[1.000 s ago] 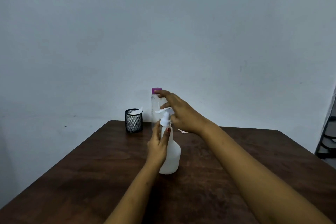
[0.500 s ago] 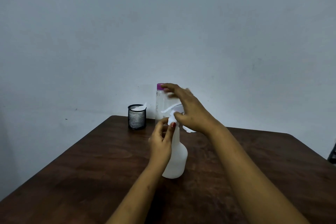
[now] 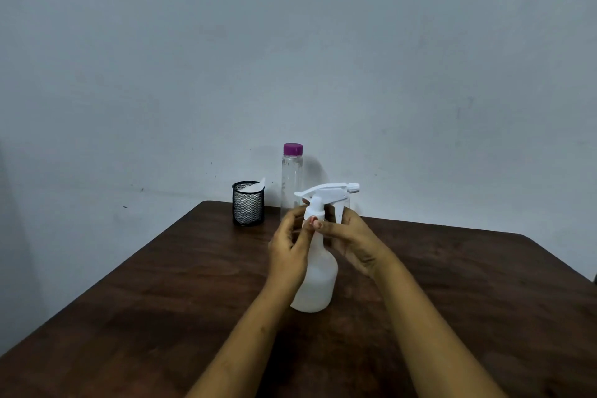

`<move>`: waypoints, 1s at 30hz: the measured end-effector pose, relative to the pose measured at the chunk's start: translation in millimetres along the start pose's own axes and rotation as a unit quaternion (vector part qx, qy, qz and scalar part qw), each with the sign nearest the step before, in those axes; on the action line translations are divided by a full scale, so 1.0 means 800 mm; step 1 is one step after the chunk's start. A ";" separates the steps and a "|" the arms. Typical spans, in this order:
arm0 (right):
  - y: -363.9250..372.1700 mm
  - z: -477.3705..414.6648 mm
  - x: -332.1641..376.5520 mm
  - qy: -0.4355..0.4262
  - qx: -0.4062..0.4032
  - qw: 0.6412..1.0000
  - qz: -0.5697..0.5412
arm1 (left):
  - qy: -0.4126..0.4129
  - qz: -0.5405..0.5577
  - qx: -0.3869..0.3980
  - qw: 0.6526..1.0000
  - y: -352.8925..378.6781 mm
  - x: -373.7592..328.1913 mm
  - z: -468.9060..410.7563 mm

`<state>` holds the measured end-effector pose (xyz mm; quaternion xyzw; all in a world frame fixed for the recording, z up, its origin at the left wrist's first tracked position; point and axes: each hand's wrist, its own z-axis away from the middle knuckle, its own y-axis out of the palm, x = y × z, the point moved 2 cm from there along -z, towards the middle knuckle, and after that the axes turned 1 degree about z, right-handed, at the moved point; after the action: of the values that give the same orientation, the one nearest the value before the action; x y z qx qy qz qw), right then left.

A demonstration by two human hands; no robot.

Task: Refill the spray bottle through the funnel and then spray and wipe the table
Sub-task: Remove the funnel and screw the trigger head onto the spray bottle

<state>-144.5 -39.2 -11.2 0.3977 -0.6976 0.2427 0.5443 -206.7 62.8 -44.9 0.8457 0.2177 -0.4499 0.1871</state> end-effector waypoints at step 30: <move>0.011 0.009 0.000 -0.015 -0.093 0.993 0.069 | 0.013 -0.020 0.044 0.999 -0.011 0.009 0.021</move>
<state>-155.8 -39.2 -12.7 0.2995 -0.7511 0.2081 0.5503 -219.1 63.2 -61.1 0.8545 0.2165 -0.4517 0.1376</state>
